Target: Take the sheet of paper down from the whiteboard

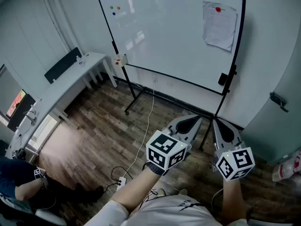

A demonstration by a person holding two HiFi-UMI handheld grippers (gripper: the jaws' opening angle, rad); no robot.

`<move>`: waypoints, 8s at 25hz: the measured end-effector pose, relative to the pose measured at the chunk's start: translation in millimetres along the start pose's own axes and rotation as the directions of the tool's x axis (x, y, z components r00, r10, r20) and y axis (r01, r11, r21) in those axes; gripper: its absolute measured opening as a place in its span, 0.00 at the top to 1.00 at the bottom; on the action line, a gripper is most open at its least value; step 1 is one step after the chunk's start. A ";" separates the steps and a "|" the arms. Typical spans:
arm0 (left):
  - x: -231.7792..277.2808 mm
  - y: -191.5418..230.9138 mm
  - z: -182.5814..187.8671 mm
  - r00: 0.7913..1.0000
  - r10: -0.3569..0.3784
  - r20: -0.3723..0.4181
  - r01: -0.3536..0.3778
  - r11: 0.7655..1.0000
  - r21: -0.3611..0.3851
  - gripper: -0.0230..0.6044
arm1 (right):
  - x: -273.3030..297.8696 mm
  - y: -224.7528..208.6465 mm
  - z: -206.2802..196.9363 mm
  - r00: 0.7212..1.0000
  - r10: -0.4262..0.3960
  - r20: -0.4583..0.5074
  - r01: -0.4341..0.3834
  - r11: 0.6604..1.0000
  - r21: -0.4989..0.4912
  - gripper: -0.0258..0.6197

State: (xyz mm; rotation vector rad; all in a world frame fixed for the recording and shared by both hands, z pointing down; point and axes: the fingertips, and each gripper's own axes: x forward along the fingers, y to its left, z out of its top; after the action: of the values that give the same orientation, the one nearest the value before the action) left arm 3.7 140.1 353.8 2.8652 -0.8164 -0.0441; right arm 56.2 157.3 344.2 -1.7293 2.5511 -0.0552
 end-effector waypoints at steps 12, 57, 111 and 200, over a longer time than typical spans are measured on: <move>4.5 7.7 9.4 0.999 0.042 0.021 -0.043 0.999 0.018 0.94 | -6.7 -11.7 23.0 0.997 0.029 0.074 -0.030 0.999 0.014 0.94; 240.9 244.0 97.8 0.994 -0.089 0.069 0.080 0.990 0.120 0.94 | 259.4 -184.9 80.9 0.968 -0.176 0.178 0.199 0.972 -0.123 0.94; 463.2 367.0 181.4 0.988 -0.068 0.138 0.044 0.984 0.170 0.86 | 436.4 -360.1 234.2 0.881 -0.282 0.381 0.473 0.563 -0.678 0.70; 257.4 419.0 64.6 0.980 0.191 -0.048 -0.176 0.959 0.224 0.94 | 385.1 -248.4 55.7 0.961 -0.204 0.186 0.227 0.967 -0.111 0.76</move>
State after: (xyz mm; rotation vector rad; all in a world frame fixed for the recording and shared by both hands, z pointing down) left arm -0.4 -355.8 362.6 2.9551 -1.1345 0.1781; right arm 148.0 -292.2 293.1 -1.9589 2.2815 0.2489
